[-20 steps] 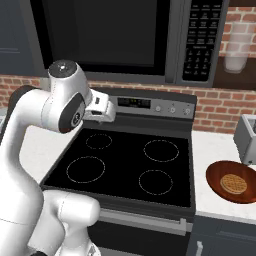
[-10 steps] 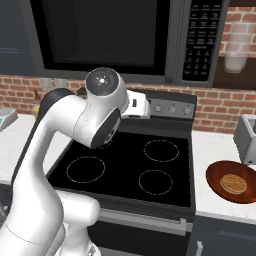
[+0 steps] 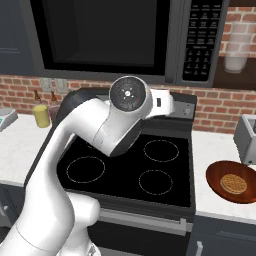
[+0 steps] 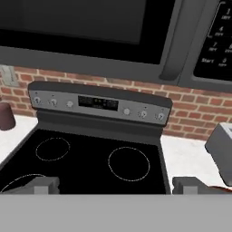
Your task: Open the microwave, place the bowl with waffle inside the microwave, then close the microwave door and turn it on.
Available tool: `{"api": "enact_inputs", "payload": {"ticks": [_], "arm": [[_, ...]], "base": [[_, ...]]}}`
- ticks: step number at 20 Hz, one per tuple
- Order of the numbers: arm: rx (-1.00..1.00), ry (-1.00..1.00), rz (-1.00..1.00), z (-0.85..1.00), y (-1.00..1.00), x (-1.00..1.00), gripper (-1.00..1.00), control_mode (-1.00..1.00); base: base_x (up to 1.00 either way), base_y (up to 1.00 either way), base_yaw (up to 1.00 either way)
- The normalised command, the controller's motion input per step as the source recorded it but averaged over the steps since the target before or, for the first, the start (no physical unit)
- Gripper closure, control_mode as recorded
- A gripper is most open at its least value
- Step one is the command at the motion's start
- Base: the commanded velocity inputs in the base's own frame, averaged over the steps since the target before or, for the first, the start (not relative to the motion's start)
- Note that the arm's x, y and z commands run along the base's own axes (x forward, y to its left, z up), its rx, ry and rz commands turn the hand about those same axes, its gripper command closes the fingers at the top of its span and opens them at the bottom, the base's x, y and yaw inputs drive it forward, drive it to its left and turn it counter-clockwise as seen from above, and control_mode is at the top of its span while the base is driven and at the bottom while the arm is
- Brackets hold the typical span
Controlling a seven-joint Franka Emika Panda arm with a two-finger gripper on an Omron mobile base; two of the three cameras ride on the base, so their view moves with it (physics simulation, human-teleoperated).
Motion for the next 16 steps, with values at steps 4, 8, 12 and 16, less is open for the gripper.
{"api": "enact_inputs", "payload": {"ticks": [4, 8, 12, 16], "arm": [[-0.14, -0.15, -0.06, 0.00, -0.08, 0.00, -1.00, -1.00], [-0.10, -0.08, -0.14, 0.19, 0.00, 0.00, -1.00, -1.00], [-0.05, -0.04, -0.20, 0.37, -0.08, 0.00, -1.00, -1.00], [0.00, -0.10, -0.10, 0.54, -0.10, 0.00, -1.00, -1.00]], "base": [[0.00, 0.00, 0.00], [0.00, 0.00, 0.00], [0.00, 0.00, 0.00], [0.00, 0.00, 0.00]]}}
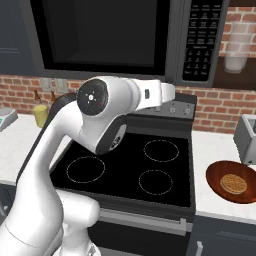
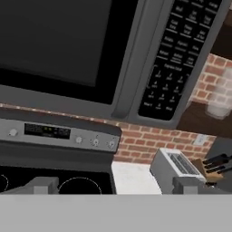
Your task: Open the microwave, place the bowl with waffle inside the microwave, then close the microwave door and turn it on.
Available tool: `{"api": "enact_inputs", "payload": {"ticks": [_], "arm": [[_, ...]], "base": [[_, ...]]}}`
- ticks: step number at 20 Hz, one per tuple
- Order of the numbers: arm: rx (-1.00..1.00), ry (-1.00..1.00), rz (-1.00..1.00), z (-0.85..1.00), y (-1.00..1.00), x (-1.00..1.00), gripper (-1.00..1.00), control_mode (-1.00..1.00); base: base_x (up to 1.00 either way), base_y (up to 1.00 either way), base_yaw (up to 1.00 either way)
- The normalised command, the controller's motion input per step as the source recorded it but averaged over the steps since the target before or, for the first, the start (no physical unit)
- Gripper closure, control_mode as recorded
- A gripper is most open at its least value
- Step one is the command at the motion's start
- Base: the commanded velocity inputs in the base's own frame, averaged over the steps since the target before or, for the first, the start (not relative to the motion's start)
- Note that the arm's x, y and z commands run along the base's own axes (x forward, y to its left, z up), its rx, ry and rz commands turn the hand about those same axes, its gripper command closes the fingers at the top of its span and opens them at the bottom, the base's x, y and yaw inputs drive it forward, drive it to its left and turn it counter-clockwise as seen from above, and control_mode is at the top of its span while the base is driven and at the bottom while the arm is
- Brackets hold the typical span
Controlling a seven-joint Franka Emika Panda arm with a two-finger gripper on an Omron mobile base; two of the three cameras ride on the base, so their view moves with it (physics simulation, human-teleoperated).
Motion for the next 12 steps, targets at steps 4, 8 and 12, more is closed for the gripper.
{"api": "enact_inputs", "payload": {"ticks": [4, 8, 12], "arm": [[0.00, -0.09, 0.00, 0.67, -0.27, 0.00, -1.00, -1.00], [0.05, -0.06, 0.01, 0.67, -0.03, 0.00, -1.00, -1.00], [0.09, -0.10, 0.04, 0.26, 0.00, 0.06, -1.00, -1.00]], "base": [[0.00, 0.00, 0.00], [0.00, 0.00, 0.00], [0.00, 0.00, 0.00]]}}
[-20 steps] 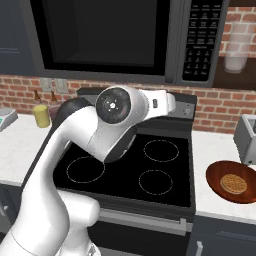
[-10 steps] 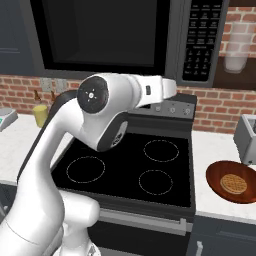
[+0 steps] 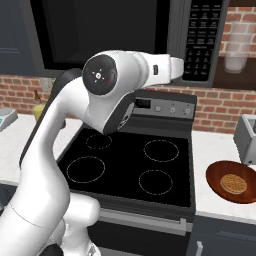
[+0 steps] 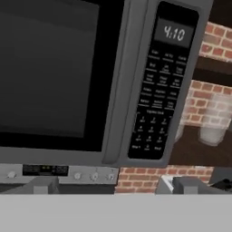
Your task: Open the microwave, place the bowl with waffle inside the microwave, then close the microwave door and turn it on.
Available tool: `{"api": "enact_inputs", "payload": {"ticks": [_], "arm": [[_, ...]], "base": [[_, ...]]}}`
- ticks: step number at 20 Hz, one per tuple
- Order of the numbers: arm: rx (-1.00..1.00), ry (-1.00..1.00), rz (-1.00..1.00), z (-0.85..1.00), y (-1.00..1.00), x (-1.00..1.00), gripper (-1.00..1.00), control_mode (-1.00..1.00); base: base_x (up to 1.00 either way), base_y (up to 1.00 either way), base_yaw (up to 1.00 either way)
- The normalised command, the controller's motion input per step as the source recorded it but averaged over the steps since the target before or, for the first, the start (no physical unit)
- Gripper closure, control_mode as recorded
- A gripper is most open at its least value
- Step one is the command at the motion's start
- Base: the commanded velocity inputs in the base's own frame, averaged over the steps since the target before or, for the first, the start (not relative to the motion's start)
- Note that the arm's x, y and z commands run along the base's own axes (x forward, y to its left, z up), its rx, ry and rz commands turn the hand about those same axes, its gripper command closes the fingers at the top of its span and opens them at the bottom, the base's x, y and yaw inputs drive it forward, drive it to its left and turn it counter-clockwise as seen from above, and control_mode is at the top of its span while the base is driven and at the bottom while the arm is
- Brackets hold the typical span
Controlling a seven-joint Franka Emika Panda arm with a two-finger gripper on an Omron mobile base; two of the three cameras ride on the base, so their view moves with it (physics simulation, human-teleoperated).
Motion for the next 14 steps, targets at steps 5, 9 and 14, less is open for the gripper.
{"api": "enact_inputs", "payload": {"ticks": [5, 9, 14], "arm": [[0.09, -0.17, 0.02, 0.07, 0.00, 0.11, -1.00, -1.00], [0.15, -0.25, 0.09, 0.00, 0.00, 0.10, -1.00, -1.00], [0.07, -0.19, 0.08, -0.09, 0.01, 0.15, -1.00, -1.00]], "base": [[0.00, 0.00, 0.00], [0.00, 0.00, 0.00], [0.00, 0.00, 0.00]]}}
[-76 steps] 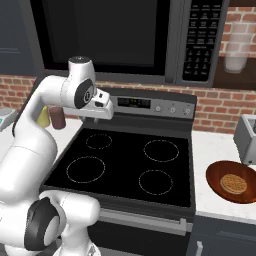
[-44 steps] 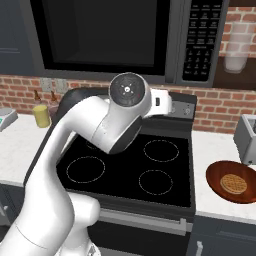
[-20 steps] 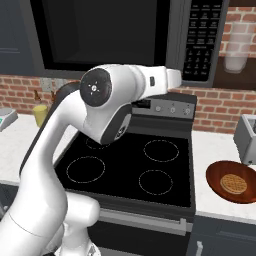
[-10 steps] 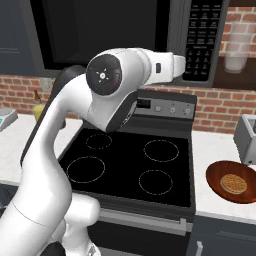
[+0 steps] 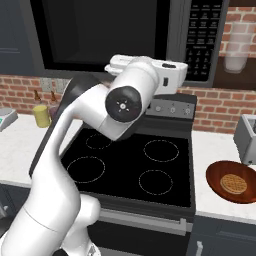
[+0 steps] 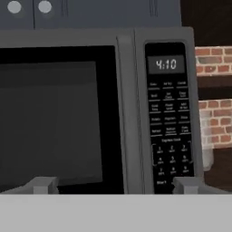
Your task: Open the microwave, place the bowl with waffle inside the microwave, then close the microwave door and turn it on.
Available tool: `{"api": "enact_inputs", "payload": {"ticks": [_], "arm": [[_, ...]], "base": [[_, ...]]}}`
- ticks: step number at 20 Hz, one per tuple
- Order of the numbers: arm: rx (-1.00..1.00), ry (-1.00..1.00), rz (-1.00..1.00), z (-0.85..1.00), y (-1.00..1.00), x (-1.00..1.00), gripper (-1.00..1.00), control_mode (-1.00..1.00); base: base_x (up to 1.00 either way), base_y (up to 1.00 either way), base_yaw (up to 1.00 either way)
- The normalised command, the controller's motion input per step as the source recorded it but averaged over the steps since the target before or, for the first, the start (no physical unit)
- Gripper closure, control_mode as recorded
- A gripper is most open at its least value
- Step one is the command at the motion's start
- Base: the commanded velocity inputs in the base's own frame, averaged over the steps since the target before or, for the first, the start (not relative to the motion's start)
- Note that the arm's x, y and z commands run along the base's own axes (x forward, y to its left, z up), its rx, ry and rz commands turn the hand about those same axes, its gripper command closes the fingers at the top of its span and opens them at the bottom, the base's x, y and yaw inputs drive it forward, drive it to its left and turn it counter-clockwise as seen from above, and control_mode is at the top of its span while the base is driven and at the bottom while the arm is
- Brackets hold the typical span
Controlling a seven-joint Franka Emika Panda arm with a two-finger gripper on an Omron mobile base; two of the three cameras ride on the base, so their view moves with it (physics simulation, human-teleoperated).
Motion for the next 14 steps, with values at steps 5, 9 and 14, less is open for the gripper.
{"api": "enact_inputs", "payload": {"ticks": [5, 9, 14], "arm": [[0.00, 0.00, 0.11, 0.03, 0.02, 0.14, -1.00, -1.00], [0.00, 0.04, 0.12, 0.00, 0.00, 0.14, -1.00, -1.00], [0.00, 0.08, 0.12, 0.00, 0.00, 0.08, -1.00, -1.00]], "base": [[0.00, 0.00, 0.00], [0.00, 0.00, 0.00], [0.00, 0.00, 0.00]]}}
